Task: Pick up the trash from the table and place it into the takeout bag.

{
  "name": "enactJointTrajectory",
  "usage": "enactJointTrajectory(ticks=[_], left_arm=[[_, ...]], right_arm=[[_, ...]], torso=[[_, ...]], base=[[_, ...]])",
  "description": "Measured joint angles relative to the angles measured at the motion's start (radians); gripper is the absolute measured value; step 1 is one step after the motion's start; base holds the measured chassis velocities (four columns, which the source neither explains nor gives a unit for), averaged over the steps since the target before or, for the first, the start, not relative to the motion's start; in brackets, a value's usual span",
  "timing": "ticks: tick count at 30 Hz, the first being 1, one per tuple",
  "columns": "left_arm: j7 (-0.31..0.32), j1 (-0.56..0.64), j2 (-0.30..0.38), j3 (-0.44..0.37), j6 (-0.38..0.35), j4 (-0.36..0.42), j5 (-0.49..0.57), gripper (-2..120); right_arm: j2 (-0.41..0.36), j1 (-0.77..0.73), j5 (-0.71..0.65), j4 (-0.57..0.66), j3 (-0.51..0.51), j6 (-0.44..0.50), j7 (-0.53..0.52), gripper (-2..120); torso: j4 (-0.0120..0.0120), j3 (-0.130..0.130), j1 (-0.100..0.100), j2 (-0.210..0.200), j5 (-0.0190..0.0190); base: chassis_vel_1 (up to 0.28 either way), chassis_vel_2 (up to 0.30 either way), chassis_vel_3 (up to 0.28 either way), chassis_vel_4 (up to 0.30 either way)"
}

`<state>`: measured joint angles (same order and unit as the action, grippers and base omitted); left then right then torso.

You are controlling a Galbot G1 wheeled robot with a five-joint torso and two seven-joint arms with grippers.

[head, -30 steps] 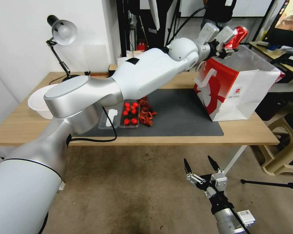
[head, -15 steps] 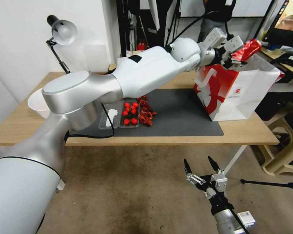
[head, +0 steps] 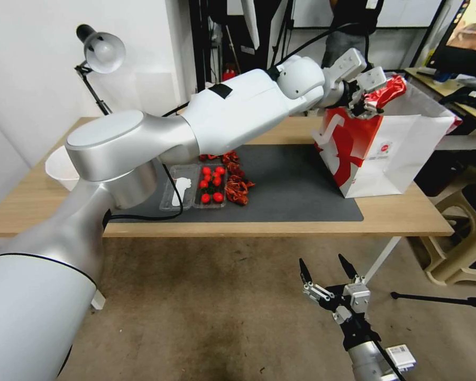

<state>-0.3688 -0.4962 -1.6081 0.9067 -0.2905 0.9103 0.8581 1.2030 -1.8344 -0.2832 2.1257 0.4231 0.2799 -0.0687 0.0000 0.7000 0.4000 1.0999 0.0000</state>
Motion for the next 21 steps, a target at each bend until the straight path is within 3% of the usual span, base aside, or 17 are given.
enactJointTrajectory(ticks=[2,5,9,21], left_arm=[[0.002,-0.002,0.0,0.002,-0.003,0.001,0.0,72],[0.01,-0.012,0.0,0.009,-0.015,0.004,-0.004,90],[0.032,-0.024,0.0,0.011,-0.029,0.004,-0.003,99],[0.077,-0.022,0.0,-0.004,-0.051,0.014,0.016,100]], right_arm=[[0.0,0.001,0.0,0.0,0.0,0.0,0.0,100],[0.001,0.003,-0.002,-0.003,-0.002,0.001,0.001,100],[0.001,0.003,-0.002,-0.004,-0.002,0.002,0.002,100],[0.0,0.005,-0.004,-0.004,-0.004,0.002,0.003,100]], torso=[[0.0001,0.0,0.0,0.0,0.0],[0.0,0.0,0.0,0.0,0.0],[0.0,0.0,0.0,0.0,0.0],[0.0001,0.0,0.0,0.0,0.0]], base=[[0.0,0.0,0.0,0.0],[0.0,0.0,0.0,0.0],[0.0,0.0,0.0,0.0],[0.0,0.0,0.0,0.0]])
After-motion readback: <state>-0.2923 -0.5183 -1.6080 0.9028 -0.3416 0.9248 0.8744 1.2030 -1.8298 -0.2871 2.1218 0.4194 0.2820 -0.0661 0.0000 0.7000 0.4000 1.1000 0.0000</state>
